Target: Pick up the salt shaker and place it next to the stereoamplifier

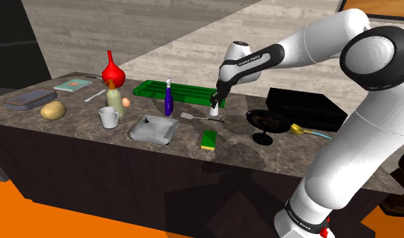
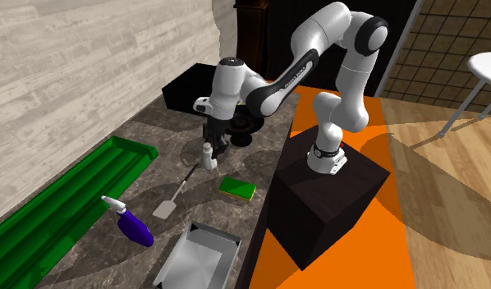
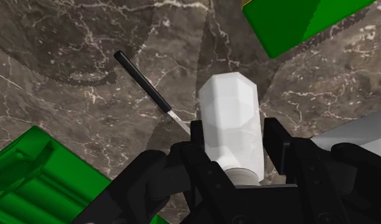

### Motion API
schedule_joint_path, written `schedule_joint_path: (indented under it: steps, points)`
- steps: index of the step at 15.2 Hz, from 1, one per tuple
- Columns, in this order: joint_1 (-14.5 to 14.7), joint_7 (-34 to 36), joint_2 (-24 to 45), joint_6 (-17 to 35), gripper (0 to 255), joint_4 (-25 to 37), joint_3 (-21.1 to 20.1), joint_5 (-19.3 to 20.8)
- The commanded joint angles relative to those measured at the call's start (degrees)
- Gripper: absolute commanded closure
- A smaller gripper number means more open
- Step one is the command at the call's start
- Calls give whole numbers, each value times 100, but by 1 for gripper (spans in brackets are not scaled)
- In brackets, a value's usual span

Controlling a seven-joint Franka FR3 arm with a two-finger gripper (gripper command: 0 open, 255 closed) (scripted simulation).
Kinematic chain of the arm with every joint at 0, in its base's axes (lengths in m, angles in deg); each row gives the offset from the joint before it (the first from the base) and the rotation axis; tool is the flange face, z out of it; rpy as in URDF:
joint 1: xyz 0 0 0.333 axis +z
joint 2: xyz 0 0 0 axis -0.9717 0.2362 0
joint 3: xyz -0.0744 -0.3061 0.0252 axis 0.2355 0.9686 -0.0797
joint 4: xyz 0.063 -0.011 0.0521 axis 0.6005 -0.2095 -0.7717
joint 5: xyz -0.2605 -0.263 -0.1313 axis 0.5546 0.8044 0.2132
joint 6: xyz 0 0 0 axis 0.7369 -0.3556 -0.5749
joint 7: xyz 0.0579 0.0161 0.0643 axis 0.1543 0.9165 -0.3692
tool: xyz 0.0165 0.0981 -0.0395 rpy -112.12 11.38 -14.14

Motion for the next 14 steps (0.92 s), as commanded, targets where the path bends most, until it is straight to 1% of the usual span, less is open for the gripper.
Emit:
schedule_joint_path:
  steps: [1,14]
  points:
    - [-1,5,-47,-170,255,122,-4,10]
    - [4,51,-326,-1176,255,853,-46,69]
